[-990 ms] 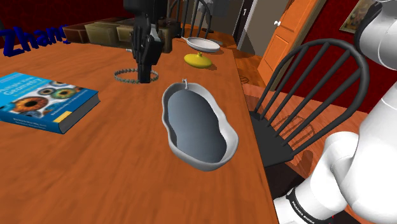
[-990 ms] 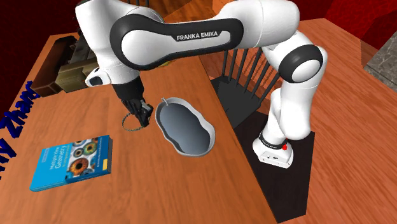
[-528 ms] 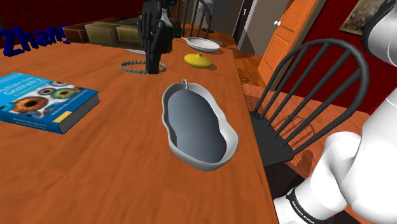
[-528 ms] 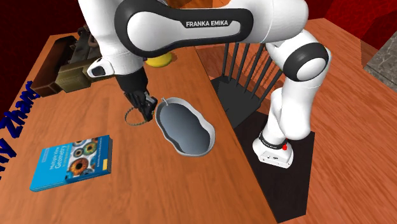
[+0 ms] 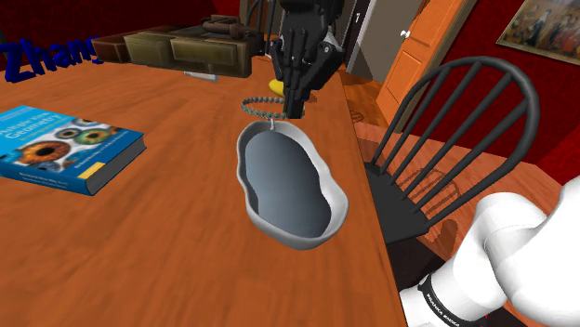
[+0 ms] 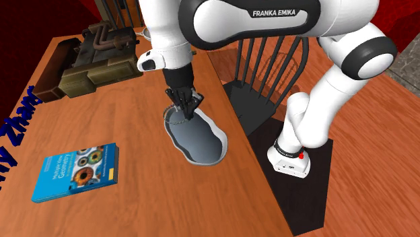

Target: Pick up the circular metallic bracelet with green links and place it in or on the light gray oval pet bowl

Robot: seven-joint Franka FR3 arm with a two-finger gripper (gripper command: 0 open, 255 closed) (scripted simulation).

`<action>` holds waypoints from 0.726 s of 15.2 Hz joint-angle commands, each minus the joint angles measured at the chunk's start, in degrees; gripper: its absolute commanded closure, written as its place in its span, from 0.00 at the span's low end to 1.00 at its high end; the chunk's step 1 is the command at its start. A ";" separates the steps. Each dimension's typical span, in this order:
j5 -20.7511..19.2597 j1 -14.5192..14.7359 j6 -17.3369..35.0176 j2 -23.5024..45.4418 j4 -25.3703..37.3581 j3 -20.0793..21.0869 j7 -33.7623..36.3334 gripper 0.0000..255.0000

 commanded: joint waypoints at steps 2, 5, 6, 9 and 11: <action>0.42 -0.28 -0.50 -7.04 -6.77 -0.79 -1.14 1.00; 0.45 -0.25 1.75 -7.66 -9.70 -0.70 -1.62 1.00; 0.47 -0.25 2.50 -7.85 -10.64 -0.66 -1.77 1.00; 0.53 -0.23 4.74 -8.32 -13.40 -0.55 -2.24 1.00; 0.57 -0.22 6.23 -8.57 -15.17 -0.48 -2.54 1.00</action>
